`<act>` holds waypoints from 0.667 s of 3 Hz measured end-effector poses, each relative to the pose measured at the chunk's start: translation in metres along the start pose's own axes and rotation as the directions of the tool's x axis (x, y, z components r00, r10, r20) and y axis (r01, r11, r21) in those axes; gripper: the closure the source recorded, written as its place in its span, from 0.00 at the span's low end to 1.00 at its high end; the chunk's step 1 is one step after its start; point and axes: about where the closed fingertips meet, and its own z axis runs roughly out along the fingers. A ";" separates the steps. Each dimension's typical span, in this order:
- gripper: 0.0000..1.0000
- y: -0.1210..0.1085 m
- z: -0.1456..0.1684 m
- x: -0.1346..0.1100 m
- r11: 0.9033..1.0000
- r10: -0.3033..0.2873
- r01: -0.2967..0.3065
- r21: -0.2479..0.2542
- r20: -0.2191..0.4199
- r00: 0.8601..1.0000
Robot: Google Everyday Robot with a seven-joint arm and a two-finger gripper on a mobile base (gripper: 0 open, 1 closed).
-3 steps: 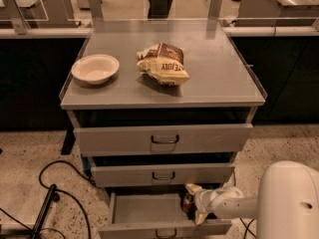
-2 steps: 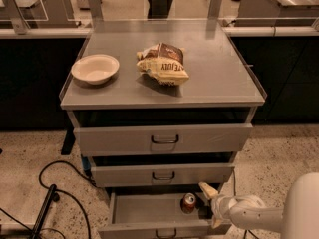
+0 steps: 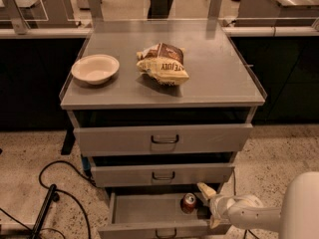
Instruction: Pick coke can from bottom drawer and place on counter
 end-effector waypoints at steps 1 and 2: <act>0.00 0.046 0.019 -0.029 0.988 0.053 -0.047 -0.145 0.032 0.998; 0.00 0.046 0.019 -0.029 0.988 0.053 -0.047 -0.145 0.032 0.998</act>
Offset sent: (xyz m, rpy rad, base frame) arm -0.0291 0.0200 -0.0277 0.0026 0.1144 0.0043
